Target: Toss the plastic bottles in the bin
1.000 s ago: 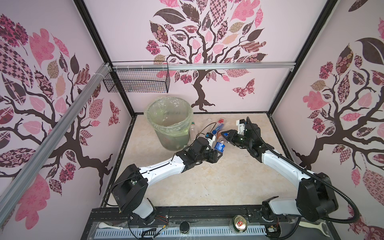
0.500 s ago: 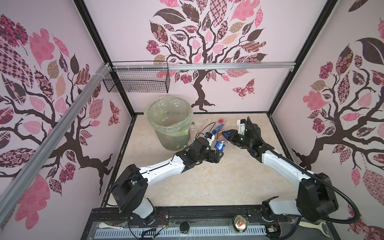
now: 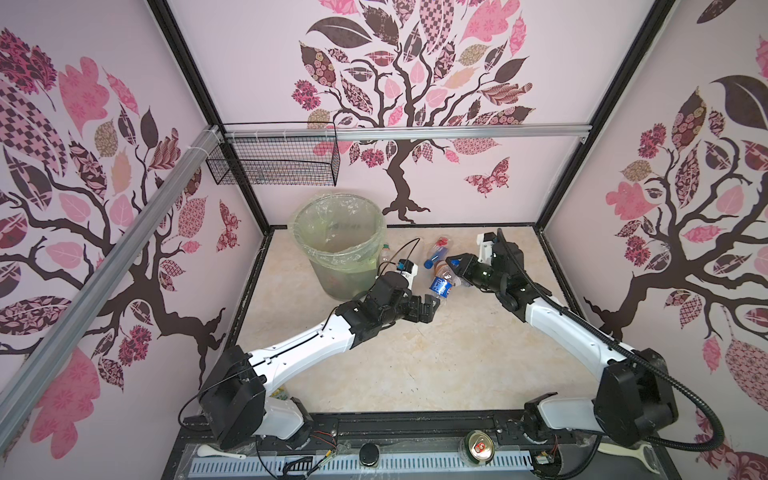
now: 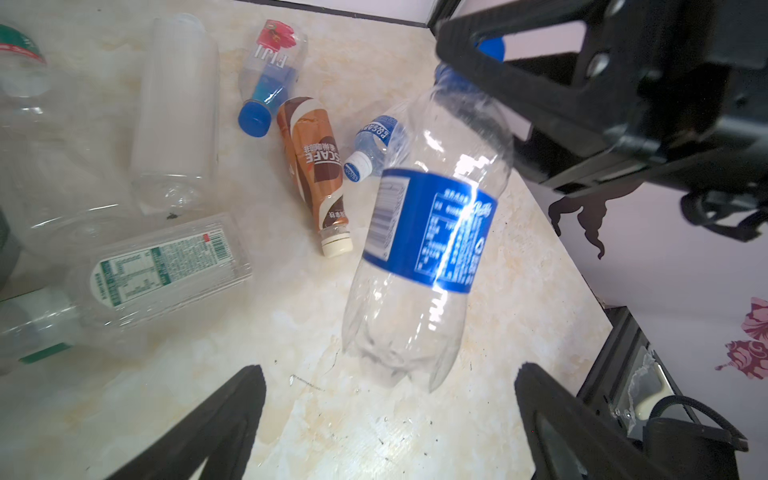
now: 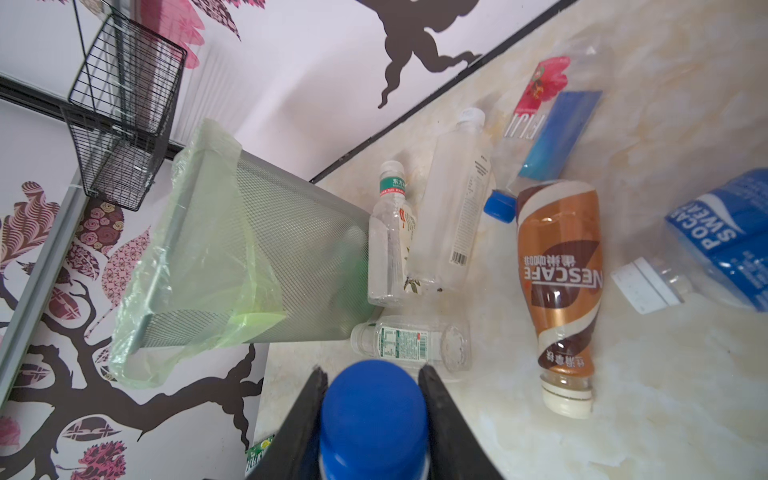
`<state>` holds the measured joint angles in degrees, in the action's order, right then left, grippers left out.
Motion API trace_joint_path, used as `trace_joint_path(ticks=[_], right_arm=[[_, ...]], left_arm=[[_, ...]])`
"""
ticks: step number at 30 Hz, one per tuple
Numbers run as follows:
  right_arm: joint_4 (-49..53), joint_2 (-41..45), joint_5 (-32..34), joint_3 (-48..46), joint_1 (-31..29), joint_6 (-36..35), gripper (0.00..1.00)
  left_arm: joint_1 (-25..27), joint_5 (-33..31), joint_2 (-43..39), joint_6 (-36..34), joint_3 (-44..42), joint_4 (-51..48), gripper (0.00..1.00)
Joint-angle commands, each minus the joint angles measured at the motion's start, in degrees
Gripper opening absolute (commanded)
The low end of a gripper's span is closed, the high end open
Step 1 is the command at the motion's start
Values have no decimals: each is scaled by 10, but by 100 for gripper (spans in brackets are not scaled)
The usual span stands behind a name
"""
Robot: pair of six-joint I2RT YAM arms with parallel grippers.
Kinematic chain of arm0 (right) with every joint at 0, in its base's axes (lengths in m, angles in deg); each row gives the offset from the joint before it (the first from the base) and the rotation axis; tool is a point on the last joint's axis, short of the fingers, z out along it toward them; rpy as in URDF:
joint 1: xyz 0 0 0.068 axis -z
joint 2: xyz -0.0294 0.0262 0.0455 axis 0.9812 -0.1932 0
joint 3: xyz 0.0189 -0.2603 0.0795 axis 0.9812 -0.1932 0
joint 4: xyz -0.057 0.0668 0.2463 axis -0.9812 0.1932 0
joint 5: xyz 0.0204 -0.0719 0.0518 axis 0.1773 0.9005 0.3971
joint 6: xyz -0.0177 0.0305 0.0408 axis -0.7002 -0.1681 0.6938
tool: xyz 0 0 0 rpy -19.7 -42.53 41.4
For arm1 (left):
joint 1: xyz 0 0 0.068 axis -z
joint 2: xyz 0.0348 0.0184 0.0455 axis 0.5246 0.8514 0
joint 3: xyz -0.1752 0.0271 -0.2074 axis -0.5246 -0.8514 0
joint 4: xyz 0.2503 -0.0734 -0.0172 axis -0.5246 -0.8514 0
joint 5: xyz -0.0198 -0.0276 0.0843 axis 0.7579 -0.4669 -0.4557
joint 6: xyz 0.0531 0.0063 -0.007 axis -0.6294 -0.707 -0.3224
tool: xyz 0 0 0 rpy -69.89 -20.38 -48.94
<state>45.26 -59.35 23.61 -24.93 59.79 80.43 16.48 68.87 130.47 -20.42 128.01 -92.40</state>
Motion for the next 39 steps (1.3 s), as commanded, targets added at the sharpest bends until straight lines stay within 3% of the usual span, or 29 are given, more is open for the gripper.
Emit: trace_joint_path(ticks=[1,9,13,22,29,32,35,39], right_arm=[[24,24,20,70,-6,-28,22],[89,-20,54,269,-15,-81,22],[117,-60,71,404,-21,-108,22],[72,-119,182,627,-28,-165,25],[29,-183,237,717,-28,-131,26],[40,-248,214,770,-49,-112,26],[86,-344,238,845,-121,-172,29],[171,-491,195,949,-180,-156,40]], left_arm=[[-9,-89,-33,-12,54,-94,98],[-81,-117,-112,-15,145,-197,98],[-120,-102,-141,-17,178,-219,98],[-217,-63,-176,24,199,-240,98],[-275,-14,-191,37,192,-238,98],[-300,8,-199,39,182,-238,98],[-327,32,-204,42,169,-239,98],[-366,68,-210,47,152,-240,98]])
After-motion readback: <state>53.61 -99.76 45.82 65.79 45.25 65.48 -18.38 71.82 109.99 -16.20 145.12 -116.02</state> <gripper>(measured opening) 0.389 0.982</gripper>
